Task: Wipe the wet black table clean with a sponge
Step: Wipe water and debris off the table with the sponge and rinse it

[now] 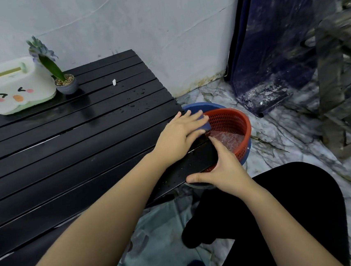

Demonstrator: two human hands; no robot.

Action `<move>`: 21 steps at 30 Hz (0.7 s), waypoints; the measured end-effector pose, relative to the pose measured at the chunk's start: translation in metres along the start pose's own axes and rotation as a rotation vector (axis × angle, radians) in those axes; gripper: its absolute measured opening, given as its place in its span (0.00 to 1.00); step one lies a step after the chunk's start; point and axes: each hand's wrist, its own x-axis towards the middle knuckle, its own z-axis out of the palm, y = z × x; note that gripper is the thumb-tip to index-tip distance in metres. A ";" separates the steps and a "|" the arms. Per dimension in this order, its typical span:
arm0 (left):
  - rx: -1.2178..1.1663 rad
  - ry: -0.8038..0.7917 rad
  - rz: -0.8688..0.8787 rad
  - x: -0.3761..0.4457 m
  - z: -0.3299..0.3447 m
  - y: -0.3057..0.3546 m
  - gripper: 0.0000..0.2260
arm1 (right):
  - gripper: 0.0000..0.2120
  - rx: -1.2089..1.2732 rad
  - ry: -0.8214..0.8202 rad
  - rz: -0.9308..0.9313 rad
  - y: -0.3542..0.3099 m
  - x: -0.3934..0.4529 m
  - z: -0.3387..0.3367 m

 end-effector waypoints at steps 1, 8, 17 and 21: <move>-0.092 0.084 -0.075 0.004 -0.002 -0.001 0.19 | 0.55 0.013 0.005 0.005 0.001 0.000 0.000; 0.305 -0.001 -0.201 0.000 -0.005 -0.013 0.30 | 0.54 0.054 -0.007 -0.010 0.003 0.001 0.000; 0.038 -0.113 0.085 -0.073 -0.031 -0.007 0.19 | 0.49 0.048 -0.007 -0.020 0.002 0.003 -0.001; -0.064 -0.065 0.117 -0.103 -0.048 0.009 0.19 | 0.47 0.060 -0.010 -0.044 0.003 0.003 -0.001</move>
